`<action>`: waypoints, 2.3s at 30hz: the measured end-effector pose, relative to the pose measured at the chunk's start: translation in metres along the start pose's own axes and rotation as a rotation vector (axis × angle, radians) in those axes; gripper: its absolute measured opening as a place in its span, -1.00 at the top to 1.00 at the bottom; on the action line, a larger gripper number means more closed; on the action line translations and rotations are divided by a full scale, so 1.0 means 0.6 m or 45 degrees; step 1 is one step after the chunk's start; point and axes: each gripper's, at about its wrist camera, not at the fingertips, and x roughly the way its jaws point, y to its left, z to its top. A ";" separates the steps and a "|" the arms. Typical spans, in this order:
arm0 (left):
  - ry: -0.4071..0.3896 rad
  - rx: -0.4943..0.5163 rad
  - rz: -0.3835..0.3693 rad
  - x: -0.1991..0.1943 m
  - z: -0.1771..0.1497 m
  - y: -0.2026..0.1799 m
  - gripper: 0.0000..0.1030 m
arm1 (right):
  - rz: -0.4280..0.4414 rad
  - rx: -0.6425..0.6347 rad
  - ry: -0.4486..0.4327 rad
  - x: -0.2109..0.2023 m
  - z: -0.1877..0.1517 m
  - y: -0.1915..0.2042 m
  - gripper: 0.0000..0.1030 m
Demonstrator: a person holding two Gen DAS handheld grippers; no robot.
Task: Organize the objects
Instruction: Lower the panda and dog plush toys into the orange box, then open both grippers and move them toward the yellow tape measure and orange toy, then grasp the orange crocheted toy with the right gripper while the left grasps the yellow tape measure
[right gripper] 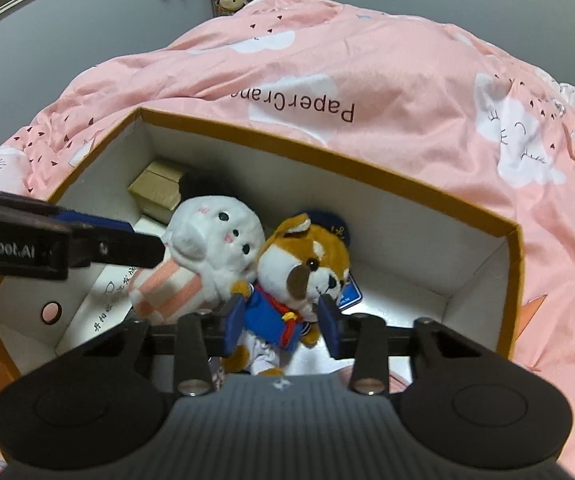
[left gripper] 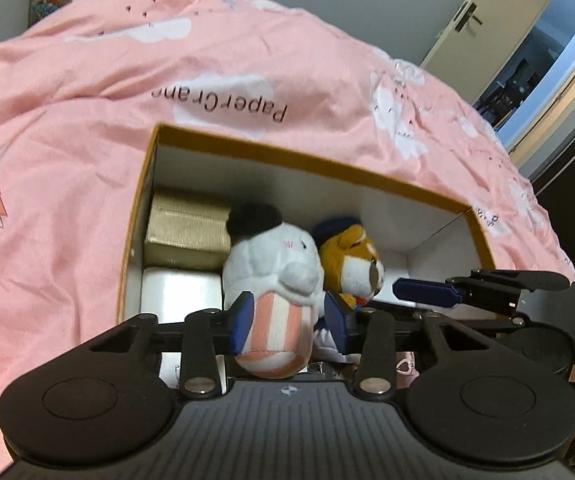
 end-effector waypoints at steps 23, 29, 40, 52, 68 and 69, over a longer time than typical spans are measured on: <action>-0.197 0.226 -0.109 -0.119 -0.057 -0.087 0.22 | -0.005 0.093 -0.171 -0.134 -0.048 0.026 0.40; -0.167 0.360 -0.228 -0.158 -0.128 -0.145 0.22 | -0.108 0.155 -0.255 -0.238 -0.152 0.028 0.26; 0.082 0.560 -0.251 -0.128 -0.270 -0.212 0.22 | -0.279 0.241 -0.036 -0.297 -0.339 0.043 0.18; 0.128 0.600 -0.169 -0.133 -0.295 -0.237 0.18 | -0.210 0.330 0.010 -0.271 -0.404 0.027 0.20; 0.161 0.517 -0.163 -0.090 -0.256 -0.234 0.00 | -0.249 0.227 -0.196 -0.296 -0.357 0.001 0.26; 0.162 0.527 -0.165 -0.084 -0.251 -0.238 -0.03 | -0.264 0.231 -0.196 -0.291 -0.355 -0.008 0.26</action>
